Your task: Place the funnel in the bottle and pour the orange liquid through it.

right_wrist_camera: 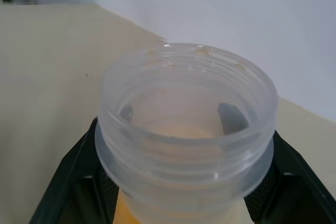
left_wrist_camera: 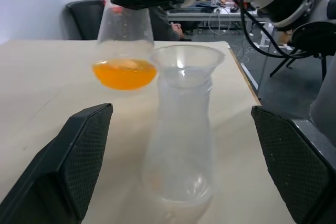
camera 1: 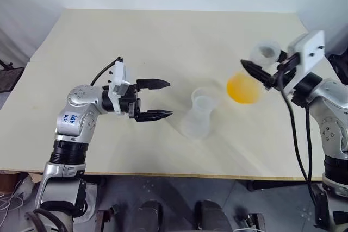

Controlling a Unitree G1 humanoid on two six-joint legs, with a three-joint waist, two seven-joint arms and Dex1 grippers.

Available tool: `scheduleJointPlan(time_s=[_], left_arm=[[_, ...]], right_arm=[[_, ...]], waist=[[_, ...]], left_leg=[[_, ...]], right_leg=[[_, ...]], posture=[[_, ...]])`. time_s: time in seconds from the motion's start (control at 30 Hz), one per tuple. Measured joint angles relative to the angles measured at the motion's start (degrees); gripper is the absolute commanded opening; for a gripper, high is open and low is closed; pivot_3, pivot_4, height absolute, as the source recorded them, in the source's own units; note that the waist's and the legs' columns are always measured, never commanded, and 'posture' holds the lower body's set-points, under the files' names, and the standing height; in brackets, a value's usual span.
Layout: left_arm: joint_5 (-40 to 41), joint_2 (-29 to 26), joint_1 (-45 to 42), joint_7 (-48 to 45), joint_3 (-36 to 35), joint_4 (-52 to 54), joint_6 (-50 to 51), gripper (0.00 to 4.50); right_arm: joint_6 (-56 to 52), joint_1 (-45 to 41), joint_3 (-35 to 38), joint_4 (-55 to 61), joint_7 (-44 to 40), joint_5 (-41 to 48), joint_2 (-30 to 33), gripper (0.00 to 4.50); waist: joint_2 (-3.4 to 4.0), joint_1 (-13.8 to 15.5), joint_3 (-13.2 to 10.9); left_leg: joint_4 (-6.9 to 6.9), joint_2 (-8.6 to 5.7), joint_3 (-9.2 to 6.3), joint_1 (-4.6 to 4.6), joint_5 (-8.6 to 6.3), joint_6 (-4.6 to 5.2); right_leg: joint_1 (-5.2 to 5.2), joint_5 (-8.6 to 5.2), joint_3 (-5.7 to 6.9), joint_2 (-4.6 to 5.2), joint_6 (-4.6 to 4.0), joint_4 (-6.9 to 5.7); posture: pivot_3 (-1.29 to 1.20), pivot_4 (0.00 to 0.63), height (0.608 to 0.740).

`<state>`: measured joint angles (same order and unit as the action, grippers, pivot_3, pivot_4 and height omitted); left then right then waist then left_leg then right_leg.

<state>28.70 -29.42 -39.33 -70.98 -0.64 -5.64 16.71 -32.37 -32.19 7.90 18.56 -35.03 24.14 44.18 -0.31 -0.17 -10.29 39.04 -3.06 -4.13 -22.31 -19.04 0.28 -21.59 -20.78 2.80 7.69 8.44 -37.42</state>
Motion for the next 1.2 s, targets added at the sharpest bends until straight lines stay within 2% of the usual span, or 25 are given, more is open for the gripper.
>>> scheduleJointPlan(time_s=[0.17, 0.43, 0.77, 1.2], left_arm=[[-0.2, 1.0, -1.4, 0.1, 0.8, -1.3, -0.6, 4.50], [-0.9, 1.7, -2.9, -1.0, 1.5, -4.4, -1.5, 4.50], [-1.7, 1.9, -5.1, -3.5, 1.9, -8.4, -3.0, 4.50], [-2.1, 2.5, -5.4, -4.7, 1.9, -8.9, -3.6, 4.50]], right_arm=[[-3.7, -4.3, -5.7, 8.4, 0.3, -4.8, 4.4, 2.47], [-4.7, -6.3, -14.4, 10.6, 0.4, -16.6, 9.7, 2.47], [-1.3, -8.3, -21.1, 15.0, 0.5, -31.1, 10.2, 2.47], [2.7, -9.6, -23.4, 17.8, -3.6, -40.0, 9.2, 2.47]], waist=[[0.00, 0.0, 0.0], [0.00, 0.0, 0.0], [0.00, -0.1, 0.0], [0.00, -0.1, 0.0]], left_leg=[[-0.02, 0.01, -0.01, 0.00, 0.00, 0.00], [-0.03, -0.03, -0.01, -0.01, 0.00, 0.00], [-0.04, -0.02, 0.00, -0.03, 0.00, 0.00], [-0.03, -0.03, 0.00, -0.03, 0.00, 0.00]], right_leg=[[-0.01, 0.00, 0.01, -0.02, 0.00, 0.00], [-0.02, 0.00, -0.01, 0.00, 0.00, 0.00], [-0.09, 0.00, -0.01, -0.02, 0.00, -0.01], [-0.08, 0.00, -0.01, -0.02, 0.00, -0.02]], posture=[[0.00, 0.150, 0.740], [0.00, 0.150, 0.740], [0.00, 0.150, 0.740], [0.00, 0.150, 0.740]])
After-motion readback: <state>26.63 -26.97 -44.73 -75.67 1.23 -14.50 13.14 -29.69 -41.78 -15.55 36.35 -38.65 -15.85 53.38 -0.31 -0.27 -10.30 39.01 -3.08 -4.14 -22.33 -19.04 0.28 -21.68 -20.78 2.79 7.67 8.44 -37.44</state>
